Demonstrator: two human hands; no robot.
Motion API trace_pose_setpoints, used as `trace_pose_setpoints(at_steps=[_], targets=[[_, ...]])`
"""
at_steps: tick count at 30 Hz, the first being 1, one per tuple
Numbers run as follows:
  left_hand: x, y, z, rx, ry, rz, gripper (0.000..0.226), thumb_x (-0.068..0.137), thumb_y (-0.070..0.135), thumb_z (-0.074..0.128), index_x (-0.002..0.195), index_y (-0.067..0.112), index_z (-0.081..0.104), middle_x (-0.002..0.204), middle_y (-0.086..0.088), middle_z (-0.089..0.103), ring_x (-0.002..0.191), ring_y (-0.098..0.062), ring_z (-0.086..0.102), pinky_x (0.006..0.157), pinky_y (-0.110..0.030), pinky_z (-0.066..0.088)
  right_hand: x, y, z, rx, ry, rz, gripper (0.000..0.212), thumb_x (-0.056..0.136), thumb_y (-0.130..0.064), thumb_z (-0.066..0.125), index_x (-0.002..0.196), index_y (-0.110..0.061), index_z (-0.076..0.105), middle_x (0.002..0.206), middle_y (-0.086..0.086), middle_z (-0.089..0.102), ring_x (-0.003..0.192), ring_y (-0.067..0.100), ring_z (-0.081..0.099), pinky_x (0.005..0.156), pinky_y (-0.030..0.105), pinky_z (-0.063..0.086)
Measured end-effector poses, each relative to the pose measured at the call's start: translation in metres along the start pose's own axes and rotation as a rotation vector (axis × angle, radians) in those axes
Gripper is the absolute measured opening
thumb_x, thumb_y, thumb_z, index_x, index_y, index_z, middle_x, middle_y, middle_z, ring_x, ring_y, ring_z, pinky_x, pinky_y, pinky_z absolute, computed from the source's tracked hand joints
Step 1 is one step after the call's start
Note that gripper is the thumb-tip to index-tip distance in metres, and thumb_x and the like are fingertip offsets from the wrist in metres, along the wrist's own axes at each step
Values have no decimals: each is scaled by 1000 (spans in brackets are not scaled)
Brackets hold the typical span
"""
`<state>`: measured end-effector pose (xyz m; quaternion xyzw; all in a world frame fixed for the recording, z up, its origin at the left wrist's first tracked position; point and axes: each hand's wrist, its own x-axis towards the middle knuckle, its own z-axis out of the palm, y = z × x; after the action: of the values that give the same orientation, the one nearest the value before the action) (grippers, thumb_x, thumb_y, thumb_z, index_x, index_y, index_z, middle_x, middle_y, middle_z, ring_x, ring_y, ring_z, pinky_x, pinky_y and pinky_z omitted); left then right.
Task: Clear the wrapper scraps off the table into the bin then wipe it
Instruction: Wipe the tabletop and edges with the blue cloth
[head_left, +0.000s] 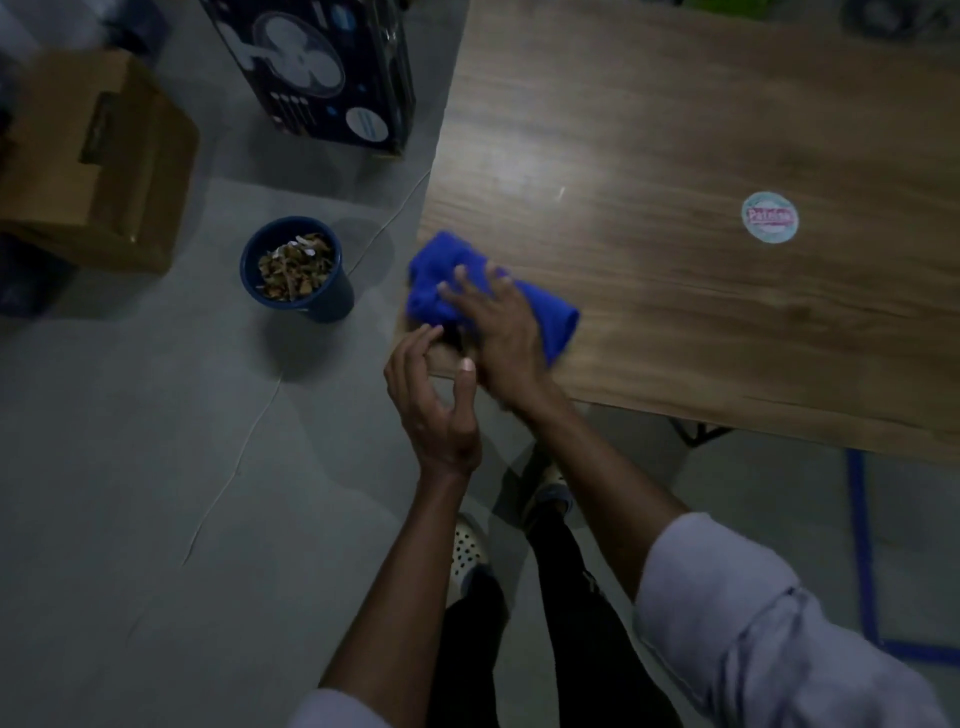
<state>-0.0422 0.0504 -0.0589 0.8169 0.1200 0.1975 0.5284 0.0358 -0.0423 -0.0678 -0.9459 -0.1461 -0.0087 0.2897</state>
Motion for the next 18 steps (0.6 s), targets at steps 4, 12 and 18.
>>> trace_pose_setpoints(at_steps=[4, 12, 18], targets=[[-5, 9, -16, 91, 59, -34, 36, 96, 37, 54, 115, 9, 65, 114, -10, 59, 105, -29, 52, 92, -43, 42, -44, -23, -16, 194, -150, -158, 45, 85, -4, 65, 130, -4, 67, 130, 16, 68, 127, 34, 60, 114, 36, 40], [1, 1, -16, -27, -56, -37, 36, 101, 27, 49, 127, 6, 63, 121, -10, 64, 107, -26, 60, 93, -39, 49, -102, 87, -115, 8, 386, 639, 40, 102, -23, 59, 141, -20, 59, 129, 17, 67, 117, 38, 61, 91, 31, 44], [-3, -7, -12, -143, 53, -80, 34, 101, 20, 53, 130, 4, 61, 131, -12, 64, 127, -30, 58, 103, -57, 47, -67, 56, -17, -145, 365, 426, 49, 95, -25, 57, 144, -23, 58, 154, 9, 49, 145, 47, 36, 118, 56, 30]])
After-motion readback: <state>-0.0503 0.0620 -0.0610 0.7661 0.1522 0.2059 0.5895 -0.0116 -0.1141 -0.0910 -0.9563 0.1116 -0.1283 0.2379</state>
